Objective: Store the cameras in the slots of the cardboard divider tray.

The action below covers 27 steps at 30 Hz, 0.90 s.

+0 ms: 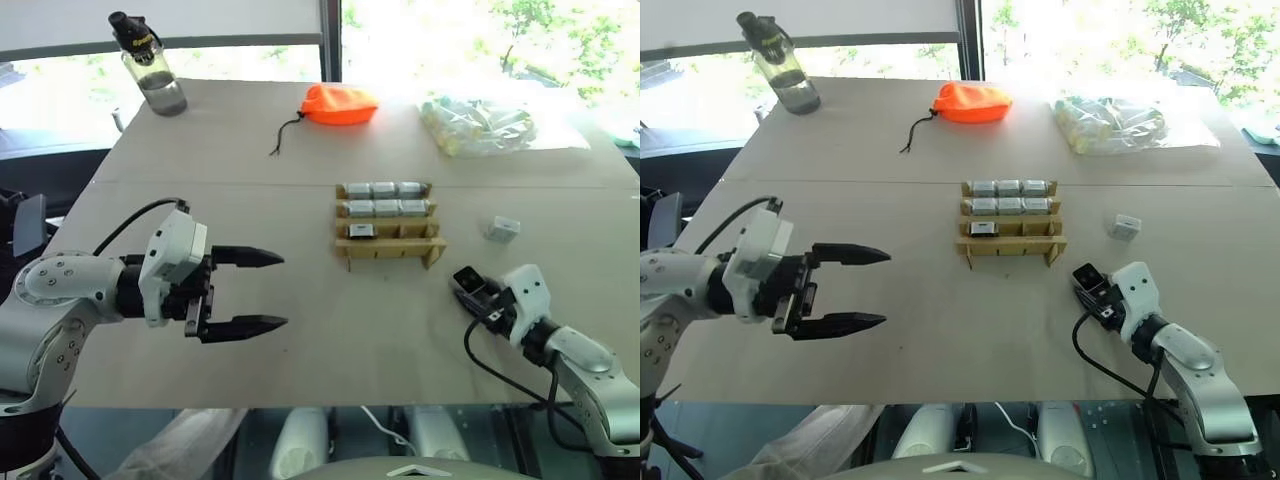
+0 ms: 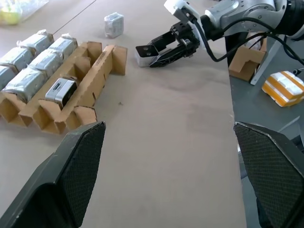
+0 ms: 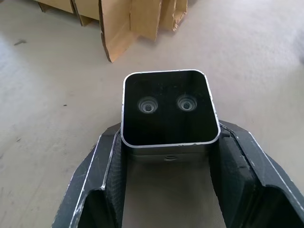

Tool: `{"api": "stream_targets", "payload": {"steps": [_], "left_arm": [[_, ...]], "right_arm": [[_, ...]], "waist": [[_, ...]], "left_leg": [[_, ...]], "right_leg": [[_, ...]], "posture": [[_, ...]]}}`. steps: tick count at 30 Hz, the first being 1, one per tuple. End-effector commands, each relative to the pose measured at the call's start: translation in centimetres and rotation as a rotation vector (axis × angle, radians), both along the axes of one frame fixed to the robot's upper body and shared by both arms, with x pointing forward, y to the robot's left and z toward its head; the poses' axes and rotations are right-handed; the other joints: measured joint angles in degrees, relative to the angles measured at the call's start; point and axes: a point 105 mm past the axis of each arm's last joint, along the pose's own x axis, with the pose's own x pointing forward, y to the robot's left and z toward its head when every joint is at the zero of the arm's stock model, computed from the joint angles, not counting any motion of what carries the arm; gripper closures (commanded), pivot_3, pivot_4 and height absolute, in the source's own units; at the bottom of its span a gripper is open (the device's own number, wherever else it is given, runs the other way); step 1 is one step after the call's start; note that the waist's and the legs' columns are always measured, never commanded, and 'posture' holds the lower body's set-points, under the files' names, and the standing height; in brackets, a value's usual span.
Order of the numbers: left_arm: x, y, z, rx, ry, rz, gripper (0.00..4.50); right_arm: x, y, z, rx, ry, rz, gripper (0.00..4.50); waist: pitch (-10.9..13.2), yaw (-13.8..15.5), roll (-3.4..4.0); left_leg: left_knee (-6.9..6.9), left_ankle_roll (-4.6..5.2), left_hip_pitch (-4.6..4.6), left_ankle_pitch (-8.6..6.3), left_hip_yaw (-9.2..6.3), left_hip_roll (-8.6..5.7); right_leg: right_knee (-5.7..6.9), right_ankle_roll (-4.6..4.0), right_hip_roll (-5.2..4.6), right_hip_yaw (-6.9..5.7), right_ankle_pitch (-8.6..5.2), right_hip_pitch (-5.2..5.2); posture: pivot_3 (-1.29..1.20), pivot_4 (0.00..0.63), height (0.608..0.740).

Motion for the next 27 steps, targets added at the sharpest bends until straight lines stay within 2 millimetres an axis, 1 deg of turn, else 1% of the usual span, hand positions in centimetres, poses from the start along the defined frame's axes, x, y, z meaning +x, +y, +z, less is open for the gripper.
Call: {"api": "stream_targets", "payload": {"steps": [1, 2, 4, 5, 6, 8, 13, 14, 16, 19, 23, 27], "left_arm": [[0.2, -0.2, 0.5, 0.001, -0.021, -0.031, 0.0], [0.8, -0.3, 0.4, 0.001, -0.024, -0.022, 0.0], [2.2, -1.4, 0.4, -0.034, -0.017, -0.032, 0.0], [2.3, -2.1, 0.3, -0.045, -0.004, -0.072, 0.0], [2.4, -2.5, 0.3, -0.052, 0.006, -0.102, 0.0], [3.2, -3.7, 0.1, -0.061, 0.025, -0.139, 0.0], [6.8, -6.8, 0.7, -0.153, 0.047, -0.134, 0.0], [7.5, -7.4, 0.7, -0.168, 0.069, -0.125, 0.0], [8.5, -8.3, 0.6, -0.175, 0.088, -0.116, 0.0], [9.2, -9.2, 0.1, -0.159, 0.155, -0.141, 0.0], [9.8, -9.3, -0.4, -0.128, 0.193, -0.133, 0.0], [9.9, -9.3, -0.4, -0.119, 0.203, -0.146, 0.0]], "right_arm": [[0.1, 0.5, 2.2, -0.049, -0.11, 0.079, 2.62], [0.4, 0.3, 2.9, -0.077, -0.146, 0.096, 2.62], [1.0, 0.9, 5.3, -0.238, -0.288, 0.222, 2.62], [1.2, 1.3, 6.2, -0.32, -0.356, 0.28, 2.62], [1.4, 1.6, 6.7, -0.369, -0.395, 0.315, 2.62], [1.8, 2.9, 8.0, -0.45, -0.511, 0.388, 2.62], [2.0, 7.4, 10.5, -0.632, -0.767, 0.593, 2.62], [1.9, 8.2, 10.7, -0.673, -0.82, 0.637, 2.62], [1.8, 9.2, 10.6, -0.74, -0.888, 0.696, 2.62], [2.0, 10.2, 10.3, -0.846, -1.001, 0.768, 2.62], [2.1, 10.8, 10.6, -0.878, -1.075, 0.791, 2.62], [2.0, 11.2, 10.7, -0.888, -1.108, 0.803, 2.62]], "waist": [[0.0, -0.06, 0.0], [0.0, -0.07, 0.0], [0.05, 0.01, 0.09], [0.07, -0.04, 0.1], [0.06, -0.07, 0.08], [-0.01, -0.17, -0.03], [-0.02, -0.08, -0.08], [-0.02, -0.08, -0.08], [-0.02, -0.09, -0.09], [-0.02, -0.11, -0.09], [0.0, -0.12, -0.09], [0.0, -0.13, -0.09]], "left_leg": [[0.0, 0.0, 0.0, 0.0, 0.0, 0.0], [0.0, 0.0, 0.01, 0.0, 0.01, 0.0], [0.0, 0.0, 0.0, 0.0, 0.0, 0.0], [0.01, 0.01, 0.02, 0.0, 0.04, -0.04], [0.01, 0.01, 0.0, 0.0, 0.08, -0.05], [0.03, 0.02, 0.03, 0.0, 0.09, -0.06], [0.02, -0.03, -0.05, 0.03, -0.02, -0.04], [0.02, -0.03, -0.11, 0.03, -0.02, -0.04], [0.03, -0.03, -0.16, 0.03, 0.02, -0.05], [0.04, -0.03, -0.2, 0.02, 0.07, -0.08], [0.03, -0.03, -0.2, 0.03, 0.06, -0.05], [0.05, -0.05, -0.17, 0.03, 0.07, -0.03]], "right_leg": [[0.0, 0.0, 0.0, 0.0, 0.0, 0.0], [0.0, 0.02, 0.0, 0.01, 0.01, 0.01], [0.0, 0.13, 0.02, 0.0, 0.08, -0.01], [0.0, 0.16, 0.01, 0.03, 0.07, 0.0], [-0.01, 0.18, 0.01, 0.06, 0.06, -0.01], [-0.01, 0.32, 0.05, 0.07, -0.01, 0.01], [-0.02, 0.12, 0.32, 0.04, 0.11, -0.05], [-0.06, 0.12, 0.32, 0.02, 0.11, -0.08], [-0.07, 0.12, 0.31, 0.05, 0.12, -0.1], [-0.15, 0.14, 0.25, 0.06, 0.12, -0.11], [-0.14, 0.14, 0.25, 0.05, 0.11, -0.13], [-0.07, 0.14, 0.25, 0.05, 0.11, -0.13]], "posture": [[0.0, 0.15, 0.74], [0.0, 0.15, 0.74], [0.0, 0.15, 0.74], [0.0, 0.15, 0.74], [0.0, 0.15, 0.74], [0.0, 0.15, 0.74], [0.0, 0.15, 0.74], [0.0, 0.15, 0.74], [0.0, 0.15, 0.74], [0.0, 0.15, 0.74], [0.0, 0.15, 0.74], [0.0, 0.15, 0.74]]}}
